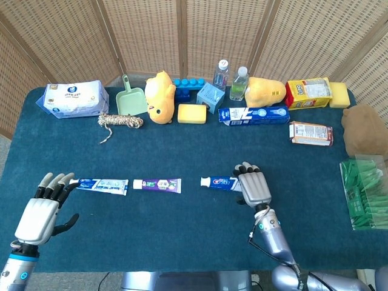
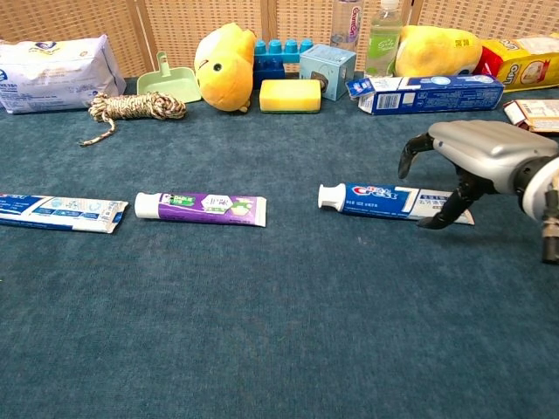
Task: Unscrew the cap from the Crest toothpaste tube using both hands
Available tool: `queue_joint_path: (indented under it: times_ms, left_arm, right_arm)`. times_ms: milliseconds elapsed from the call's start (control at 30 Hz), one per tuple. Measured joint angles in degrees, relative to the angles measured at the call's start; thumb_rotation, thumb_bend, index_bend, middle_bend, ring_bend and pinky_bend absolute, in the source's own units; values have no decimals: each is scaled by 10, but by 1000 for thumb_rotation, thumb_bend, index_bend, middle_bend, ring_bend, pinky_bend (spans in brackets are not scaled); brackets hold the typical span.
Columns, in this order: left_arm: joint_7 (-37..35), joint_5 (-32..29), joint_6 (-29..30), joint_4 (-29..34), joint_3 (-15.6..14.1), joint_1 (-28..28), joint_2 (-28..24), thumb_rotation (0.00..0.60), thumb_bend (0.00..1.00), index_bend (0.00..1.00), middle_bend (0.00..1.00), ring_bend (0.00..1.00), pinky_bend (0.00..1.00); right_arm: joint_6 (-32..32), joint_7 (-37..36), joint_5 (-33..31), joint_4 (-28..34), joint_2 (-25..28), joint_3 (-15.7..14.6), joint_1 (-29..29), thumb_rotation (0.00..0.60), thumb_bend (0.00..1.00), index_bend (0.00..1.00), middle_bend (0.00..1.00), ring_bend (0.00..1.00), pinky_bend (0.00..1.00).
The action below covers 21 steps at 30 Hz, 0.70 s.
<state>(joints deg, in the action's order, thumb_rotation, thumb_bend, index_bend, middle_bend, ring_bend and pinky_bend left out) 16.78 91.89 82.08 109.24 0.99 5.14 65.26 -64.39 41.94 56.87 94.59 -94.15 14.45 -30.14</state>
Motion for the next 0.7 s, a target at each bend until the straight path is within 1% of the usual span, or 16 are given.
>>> queue_joint_path:
  times_ms: [333, 700]
  left_arm:
    - [-9, -4, 3, -10, -1, 4, 3, 600, 241, 195, 115, 106, 0]
    - [-12, -4, 6, -15, -4, 7, 8, 600, 240, 199, 115, 106, 0]
  right_arm:
    - [0, 44, -70, -17, -13, 10, -40, 600, 198, 341, 248, 139, 210]
    - [-3, 69, -127, -20, -3, 5, -70, 600, 215, 371, 253, 139, 211]
